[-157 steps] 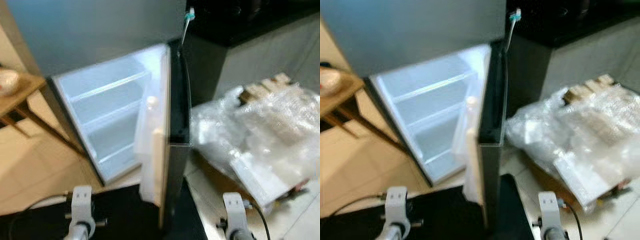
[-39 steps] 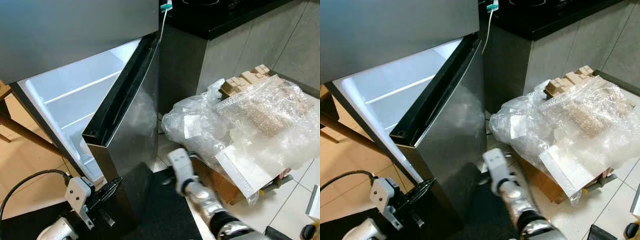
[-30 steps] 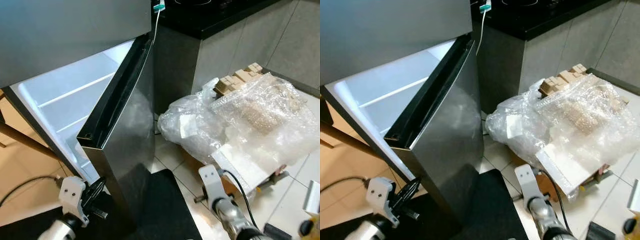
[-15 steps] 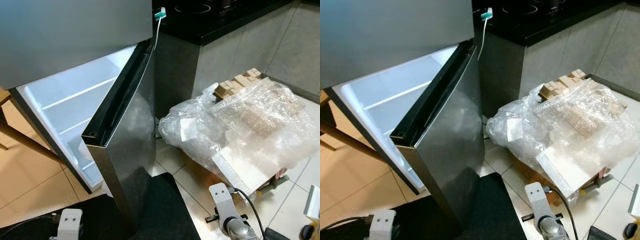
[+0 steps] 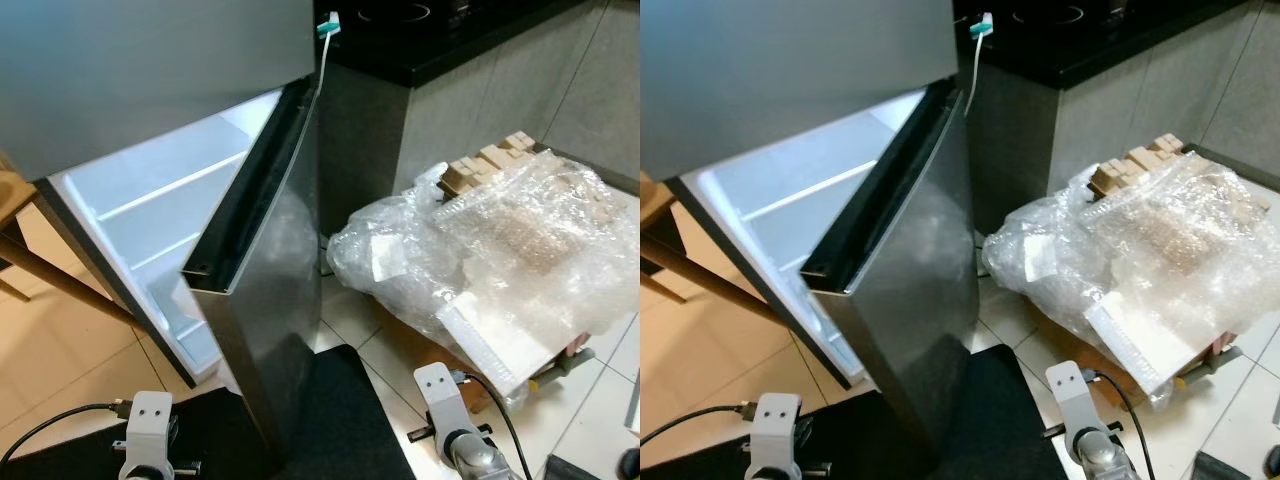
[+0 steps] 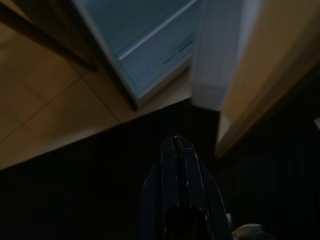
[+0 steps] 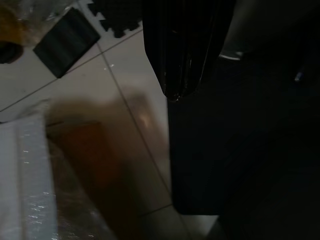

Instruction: Restocking fridge

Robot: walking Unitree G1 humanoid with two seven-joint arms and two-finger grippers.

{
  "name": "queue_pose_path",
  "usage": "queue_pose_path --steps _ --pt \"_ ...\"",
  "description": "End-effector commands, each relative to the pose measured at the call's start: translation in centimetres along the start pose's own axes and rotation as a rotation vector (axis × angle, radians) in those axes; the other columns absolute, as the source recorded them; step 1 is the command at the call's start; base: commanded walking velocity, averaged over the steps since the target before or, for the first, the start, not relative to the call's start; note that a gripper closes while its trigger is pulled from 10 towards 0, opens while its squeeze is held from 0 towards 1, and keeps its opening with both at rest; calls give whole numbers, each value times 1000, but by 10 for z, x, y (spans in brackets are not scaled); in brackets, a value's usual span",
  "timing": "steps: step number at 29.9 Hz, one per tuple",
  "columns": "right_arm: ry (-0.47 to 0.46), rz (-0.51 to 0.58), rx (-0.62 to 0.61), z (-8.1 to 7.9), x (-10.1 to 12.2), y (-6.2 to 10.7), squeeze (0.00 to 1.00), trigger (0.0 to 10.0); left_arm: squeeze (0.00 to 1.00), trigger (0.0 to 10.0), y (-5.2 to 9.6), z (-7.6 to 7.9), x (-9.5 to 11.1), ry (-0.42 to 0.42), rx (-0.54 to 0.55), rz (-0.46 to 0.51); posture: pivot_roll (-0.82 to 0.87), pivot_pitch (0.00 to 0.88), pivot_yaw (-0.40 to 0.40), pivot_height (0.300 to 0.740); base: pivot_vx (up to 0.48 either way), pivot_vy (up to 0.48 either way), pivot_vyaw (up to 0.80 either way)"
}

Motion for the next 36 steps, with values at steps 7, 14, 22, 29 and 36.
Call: queue_pose_path --steps 7,14,22,29,36 --pt "10 11 22 -10 2 0 0 10000 0 10000 3 -4 -8 -24 0 -34 -67 95 54 740 0 472 0" --pt "-7 -8 11 -12 -4 1 0 10000 0 10000 -7 2 9 -22 -35 26 -67 89 55 740 0 104 0" --pt "-14 -6 3 -11 -4 1 0 10000 0 10000 -9 4 10 -35 -51 23 -71 87 58 740 0 0 0" --pt "-20 -15 -7 -9 -9 3 0 10000 0 10000 -9 11 11 -59 -88 33 -71 86 61 740 0 0 0" --pt "-25 -9 -14 -8 -8 3 0 10000 0 10000 -10 16 14 -70 -106 52 -75 89 64 740 0 0 0"
Point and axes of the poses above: a point about 5 cm out from each wrist's last joint towards the gripper, its own y axis pointing back from the gripper into the wrist, its own x axis along the axis of the wrist's last joint, z = x × y, the point moved 4 cm from there along -y, pointing out of the wrist towards the gripper, and after that the axes turned 10 degrees about y, right-handed, at the moved point
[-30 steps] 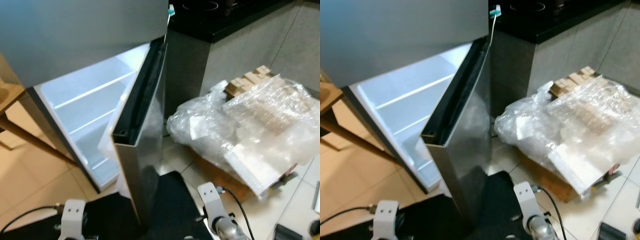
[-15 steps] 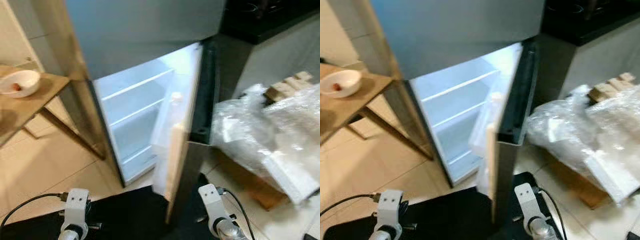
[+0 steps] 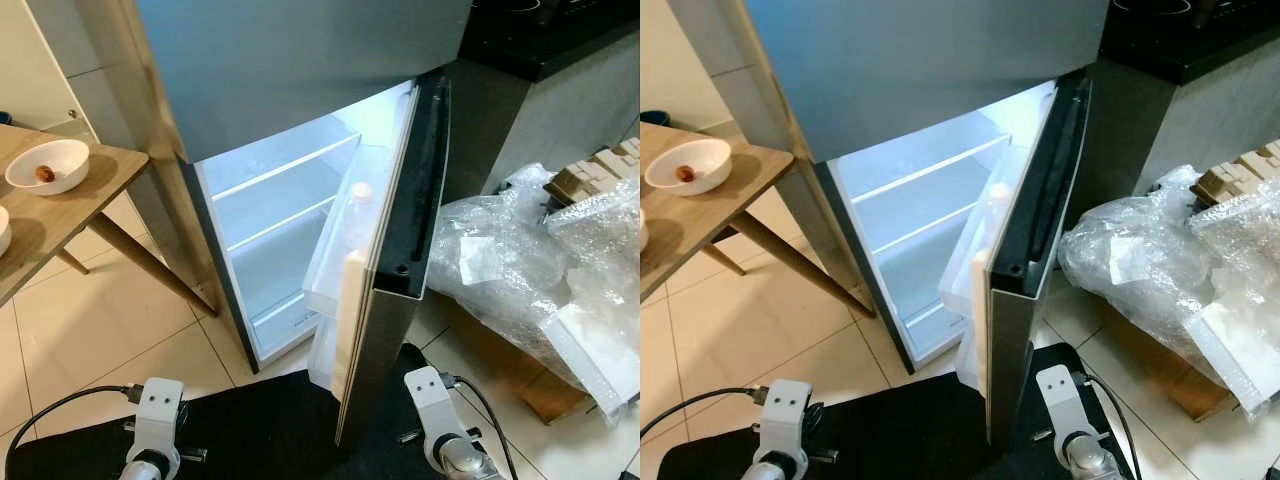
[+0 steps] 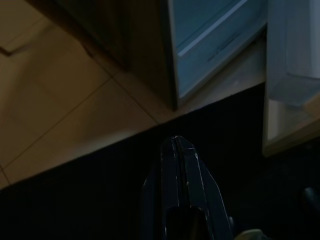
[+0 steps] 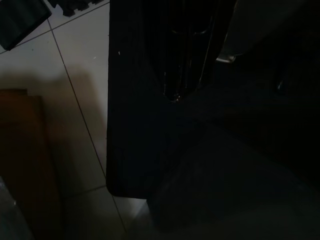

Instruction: Restocking fridge

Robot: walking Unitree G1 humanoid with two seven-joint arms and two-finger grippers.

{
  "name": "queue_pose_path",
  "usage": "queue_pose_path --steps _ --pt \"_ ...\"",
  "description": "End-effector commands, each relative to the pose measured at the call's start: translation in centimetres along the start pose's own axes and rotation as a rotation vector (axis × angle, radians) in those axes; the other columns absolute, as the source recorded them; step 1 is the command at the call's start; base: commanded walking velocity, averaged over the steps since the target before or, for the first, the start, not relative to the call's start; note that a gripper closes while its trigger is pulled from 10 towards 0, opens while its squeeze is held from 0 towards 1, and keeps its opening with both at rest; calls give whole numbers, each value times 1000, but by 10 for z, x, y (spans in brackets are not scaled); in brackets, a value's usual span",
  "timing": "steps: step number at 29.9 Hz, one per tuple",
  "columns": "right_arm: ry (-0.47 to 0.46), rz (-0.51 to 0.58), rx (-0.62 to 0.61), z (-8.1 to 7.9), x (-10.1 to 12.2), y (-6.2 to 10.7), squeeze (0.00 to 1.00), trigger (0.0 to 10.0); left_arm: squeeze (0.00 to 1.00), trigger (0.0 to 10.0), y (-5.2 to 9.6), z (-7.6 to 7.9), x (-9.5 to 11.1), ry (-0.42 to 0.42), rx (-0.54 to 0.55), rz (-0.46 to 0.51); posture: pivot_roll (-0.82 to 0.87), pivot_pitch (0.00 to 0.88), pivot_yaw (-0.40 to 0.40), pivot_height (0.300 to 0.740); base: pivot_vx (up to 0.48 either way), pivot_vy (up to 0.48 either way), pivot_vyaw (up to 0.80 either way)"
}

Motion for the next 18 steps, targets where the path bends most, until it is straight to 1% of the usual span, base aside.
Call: queue_pose_path --steps 1,2,3,4,5,6,7,8,10,11,15,16,17,18 --pt "-17 5 -7 0 -1 1 0 10000 0 10000 1 2 1 -7 -14 16 -76 89 63 740 0 0 0" --pt "-19 17 -19 5 3 0 0 10000 0 10000 1 4 7 -15 -36 46 -74 90 62 740 0 0 0" --pt "-19 17 -19 5 3 0 0 10000 0 10000 1 4 7 -15 -36 46 -74 90 62 740 0 0 0" --pt "-20 30 -29 9 8 -1 0 10000 0 10000 2 7 12 -20 -67 78 -73 92 60 740 0 0 0" --pt "-18 53 -34 12 16 -3 0 10000 0 10000 4 12 19 -29 -119 120 -73 92 60 740 0 0 0" --pt "-18 53 -34 12 16 -3 0 10000 0 10000 4 12 19 -29 -119 120 -73 92 60 740 0 0 0" --pt "-28 94 -37 16 29 -5 0 10000 0 10000 9 18 27 -40 -190 173 -74 92 59 740 0 0 0" --pt "-34 122 -39 18 37 -6 0 10000 0 10000 13 21 32 -48 -236 207 -74 92 59 740 0 0 0" --pt "-65 199 -46 26 59 -8 0 10000 0 10000 25 30 45 1 -358 259 -74 90 53 740 0 0 0" --pt "-68 206 -47 26 61 -8 0 10000 0 10000 26 30 46 6 -370 264 -74 90 53 740 0 0 0" --pt "-100 246 -61 37 74 -8 0 10000 0 10000 38 37 56 -41 -458 282 -67 89 44 740 0 0 0" --pt "-101 252 -62 38 77 -8 0 10000 0 10000 43 40 61 -55 -490 309 -67 86 38 740 0 0 0" --pt "-101 261 -61 41 80 -8 0 8118 0 10000 48 45 70 -68 -532 347 -65 86 34 740 0 0 0" --pt "-101 261 -61 41 80 -8 0 8118 0 10000 48 45 70 -68 -532 347 -65 86 34 740 0 0 0"
Point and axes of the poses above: a point about 5 cm out from each wrist's last joint towards the gripper, its own y axis pointing back from the gripper into the wrist, its own x axis along the axis of the wrist's last joint, z = x × y, the point moved 4 cm from there along -y, pointing out of the wrist towards the gripper, and after that the axes turned 10 degrees about y, right-handed, at the moved point
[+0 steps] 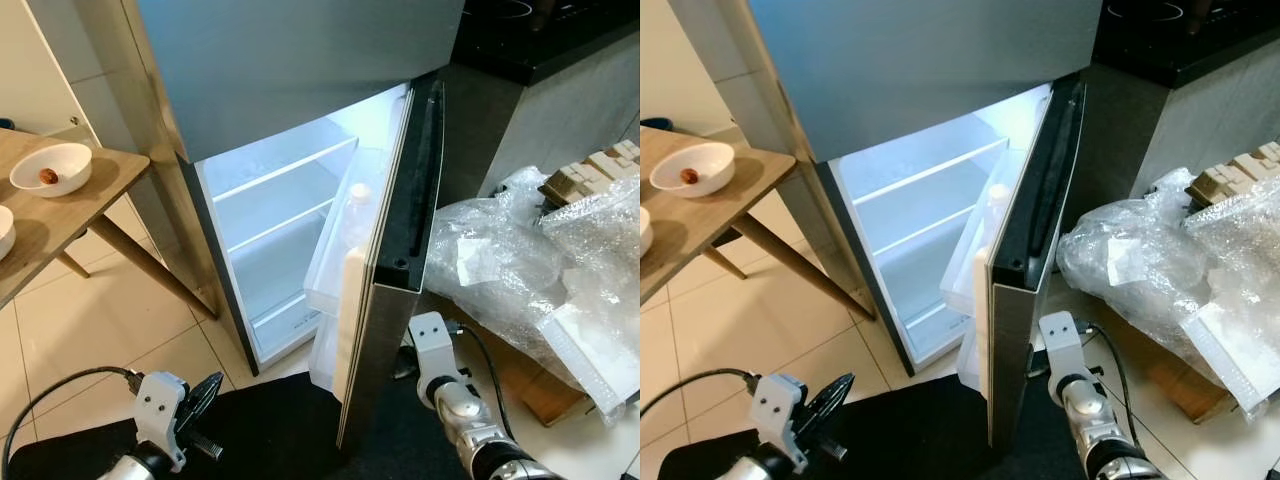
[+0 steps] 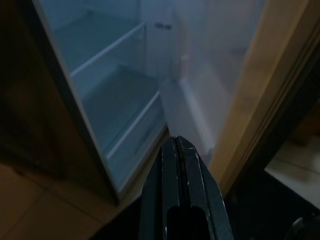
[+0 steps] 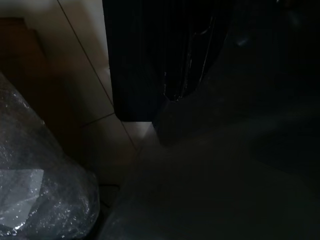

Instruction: Restocking fridge

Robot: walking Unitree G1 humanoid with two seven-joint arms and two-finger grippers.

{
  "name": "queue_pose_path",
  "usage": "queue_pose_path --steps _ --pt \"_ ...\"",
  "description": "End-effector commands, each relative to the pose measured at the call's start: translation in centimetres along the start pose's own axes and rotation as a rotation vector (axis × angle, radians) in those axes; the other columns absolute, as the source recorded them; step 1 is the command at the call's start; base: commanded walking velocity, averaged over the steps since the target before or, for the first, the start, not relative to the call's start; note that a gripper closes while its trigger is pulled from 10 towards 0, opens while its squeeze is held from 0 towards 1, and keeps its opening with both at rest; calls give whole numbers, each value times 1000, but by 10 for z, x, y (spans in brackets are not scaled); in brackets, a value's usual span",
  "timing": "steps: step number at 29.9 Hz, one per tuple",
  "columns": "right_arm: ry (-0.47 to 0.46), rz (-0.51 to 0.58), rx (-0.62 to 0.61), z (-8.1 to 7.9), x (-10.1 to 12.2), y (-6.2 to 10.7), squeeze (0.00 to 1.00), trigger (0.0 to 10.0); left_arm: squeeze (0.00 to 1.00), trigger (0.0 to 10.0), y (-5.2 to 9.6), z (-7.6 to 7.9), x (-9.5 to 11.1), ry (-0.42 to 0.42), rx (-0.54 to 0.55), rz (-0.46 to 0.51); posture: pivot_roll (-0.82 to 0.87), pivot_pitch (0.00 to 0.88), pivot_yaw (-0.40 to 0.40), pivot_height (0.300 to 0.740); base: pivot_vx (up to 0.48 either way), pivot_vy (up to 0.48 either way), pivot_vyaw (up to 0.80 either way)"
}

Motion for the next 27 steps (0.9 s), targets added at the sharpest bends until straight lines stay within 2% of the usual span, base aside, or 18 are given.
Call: queue_pose_path --steps 1,3,4,5,8,11,12,13,14,15,16,18,19,23,24,25,26,27 --pt "-13 -2 2 1 -1 0 0 8118 0 10000 1 3 6 -13 -43 6 -65 86 34 740 0 0 0" --pt "-13 -2 2 1 -1 0 0 8118 0 10000 1 3 6 -13 -43 6 -65 86 34 740 0 0 0" --pt "-13 0 4 1 0 0 0 196 0 10000 0 5 10 -14 -63 18 -62 84 31 740 0 0 0" --pt "-13 0 6 2 0 0 0 0 0 10000 -6 10 23 -15 -102 55 -56 78 24 740 0 0 0" --pt "-13 0 7 2 1 -1 0 0 0 10000 -11 14 31 -8 -125 74 -57 76 25 740 0 0 0" --pt "-15 4 10 1 2 -1 0 275 0 10000 -14 18 34 -7 -146 83 -60 74 26 740 0 0 0" --pt "-24 14 13 -1 5 -2 0 3765 0 10000 -15 22 38 -1 -164 92 -66 72 31 740 0 0 0" --pt "-24 14 13 -1 5 -2 0 3765 0 10000 -15 22 38 -1 -164 92 -66 72 31 740 0 0 0" --pt "-31 21 16 -3 8 -3 0 8667 0 10000 -15 23 39 5 -175 92 -66 71 31 740 0 0 0" --pt "-31 21 16 -3 8 -3 0 8667 0 10000 -15 23 39 5 -175 92 -66 71 31 740 0 0 0" --pt "-50 32 28 -9 12 -5 0 10000 0 10000 -15 25 40 5 -187 91 -68 71 33 740 0 0 0" --pt "-60 56 65 -21 22 -7 0 10000 0 10000 -15 26 42 5 -201 87 -69 73 33 740 0 0 0" --pt "-60 56 65 -21 22 -7 0 10000 0 10000 -15 26 42 5 -201 87 -69 73 33 740 0 0 0" --pt "-20 149 226 -71 55 -10 0 10000 0 10000 -16 29 47 22 -224 90 -65 74 29 740 0 0 0" --pt "-20 149 226 -71 55 -10 0 10000 0 10000 -16 29 47 22 -224 90 -65 74 29 740 0 0 0" --pt "-9 177 276 -86 65 -10 0 10000 0 10000 -16 31 49 24 -231 92 -64 74 28 740 0 0 0" --pt "-9 177 276 -86 65 -10 0 10000 0 10000 -16 31 49 24 -231 92 -64 74 28 740 0 0 0" --pt "-2 204 322 -100 74 -8 0 10000 0 10000 -16 32 50 26 -236 94 -64 73 27 740 0 0 0"
Point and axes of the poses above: a point about 5 cm out from each wrist's last joint towards the gripper, its own y axis pointing back from the gripper into the wrist, its own x axis along the axis of the wrist's last joint, z = x × y, the point moved 4 cm from there along -y, pointing out of the wrist towards the gripper, and after that the axes turned 10 degrees about y, right-handed, at the moved point
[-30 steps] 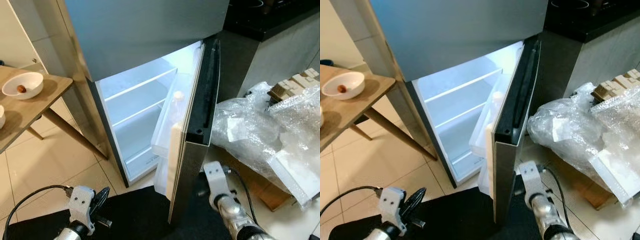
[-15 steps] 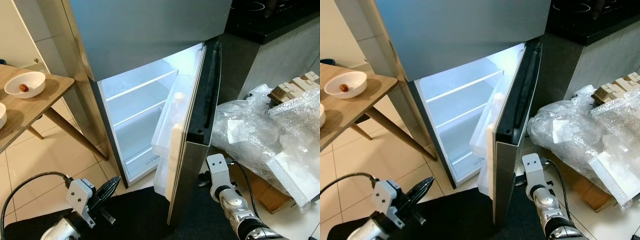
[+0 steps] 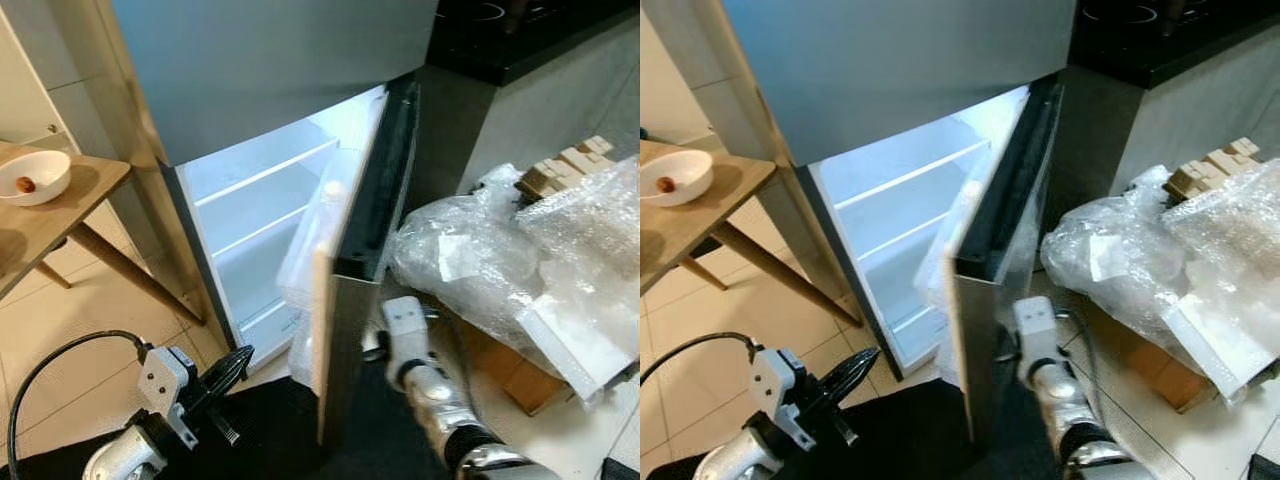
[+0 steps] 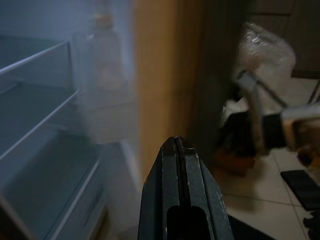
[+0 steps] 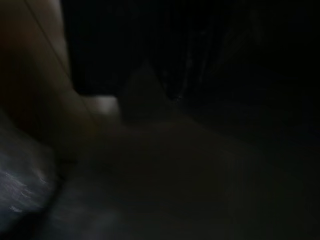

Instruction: Restocking fridge

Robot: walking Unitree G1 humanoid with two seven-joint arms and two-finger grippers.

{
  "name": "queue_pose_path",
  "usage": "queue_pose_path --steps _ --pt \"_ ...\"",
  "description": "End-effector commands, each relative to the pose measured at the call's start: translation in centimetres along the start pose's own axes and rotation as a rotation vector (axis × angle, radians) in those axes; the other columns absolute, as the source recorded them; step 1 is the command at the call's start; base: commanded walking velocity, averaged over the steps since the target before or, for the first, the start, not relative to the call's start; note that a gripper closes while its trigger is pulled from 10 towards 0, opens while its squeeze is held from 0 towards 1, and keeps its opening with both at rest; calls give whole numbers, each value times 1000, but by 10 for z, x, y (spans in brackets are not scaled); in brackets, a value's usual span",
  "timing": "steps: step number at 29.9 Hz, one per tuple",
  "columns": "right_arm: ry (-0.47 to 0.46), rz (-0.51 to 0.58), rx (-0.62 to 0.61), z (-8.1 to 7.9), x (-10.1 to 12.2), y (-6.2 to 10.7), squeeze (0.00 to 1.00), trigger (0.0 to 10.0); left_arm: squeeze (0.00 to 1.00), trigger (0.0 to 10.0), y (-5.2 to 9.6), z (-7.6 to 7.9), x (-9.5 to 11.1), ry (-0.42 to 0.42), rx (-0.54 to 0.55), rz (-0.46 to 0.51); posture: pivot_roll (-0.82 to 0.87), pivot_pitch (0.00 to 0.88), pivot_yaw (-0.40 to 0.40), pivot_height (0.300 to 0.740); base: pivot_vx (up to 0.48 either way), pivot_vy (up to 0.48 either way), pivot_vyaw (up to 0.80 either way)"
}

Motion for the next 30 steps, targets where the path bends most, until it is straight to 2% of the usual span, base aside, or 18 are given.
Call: queue_pose_path --steps 1,2,5,6,9,11,12,14,15,18,19,20,21,22,23,25,27,30 --pt "32 98 170 -45 28 -8 0 10000 0 10000 5 3 0 12 -13 -24 -62 74 26 740 0 0 0" --pt "32 98 170 -45 28 -8 0 10000 0 10000 5 3 0 12 -13 -24 -62 74 26 740 0 0 0" --pt "2 226 404 -106 60 -5 0 10000 0 10000 4 8 3 26 -29 -15 -55 76 23 740 0 0 0" --pt "-2 248 440 -115 66 -3 0 10000 0 10000 3 8 4 29 -31 -15 -55 76 23 740 0 0 0" --pt "20 217 425 -117 61 -5 0 10000 0 10000 3 9 4 31 -30 -14 -49 79 20 740 0 0 0" --pt "34 140 342 -100 44 -8 0 10000 0 10000 3 9 4 33 -24 -16 -49 80 19 740 0 0 0" --pt "34 140 342 -100 44 -8 0 10000 0 10000 3 9 4 33 -24 -16 -49 80 19 740 0 0 0" --pt "28 72 268 -76 24 -7 0 10000 0 10000 4 7 3 30 -6 -21 -52 82 21 740 0 0 0" --pt "28 72 268 -76 24 -7 0 10000 0 10000 4 7 3 30 -6 -21 -52 82 21 740 0 0 0" --pt "39 -33 142 -34 -9 2 0 10000 0 10000 6 -10 -3 18 109 -39 -58 86 26 740 0 0 0" --pt "60 -71 99 -21 -22 6 0 10000 0 10000 8 -26 -11 2 213 -74 -60 89 29 740 0 0 0" --pt "88 -113 62 -8 -35 12 0 10000 0 10000 12 -43 -23 20 326 -124 -60 90 30 740 0 0 0" --pt "88 -113 62 -8 -35 12 0 10000 0 10000 12 -43 -23 20 326 -124 -60 90 30 740 0 0 0" --pt "112 -152 30 2 -46 18 0 10000 0 10000 19 -58 -37 44 427 -189 -61 93 31 740 0 0 0" --pt "112 -152 30 2 -46 18 0 10000 0 10000 19 -58 -37 44 427 -189 -61 93 31 740 0 0 0" --pt "147 -234 -38 21 -70 32 0 10000 0 10000 36 -80 -64 32 599 -325 -65 97 34 740 0 0 0" --pt "134 -302 -100 34 -89 45 0 10000 0 10000 48 -87 -86 40 684 -422 -66 97 35 740 0 0 0" --pt "108 -348 -151 42 -104 57 0 10000 0 10000 54 -83 -106 60 703 -494 -71 96 37 740 0 0 0"
Point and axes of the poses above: a point about 5 cm out from each wrist's last joint towards the gripper, its own y axis pointing back from the gripper into the wrist, its own x axis along the axis of the wrist's last joint, z = x × y, the point moved 4 cm from there along -y, pointing out of the wrist towards the gripper, and after that the axes turned 10 degrees about y, right-handed, at the moved point
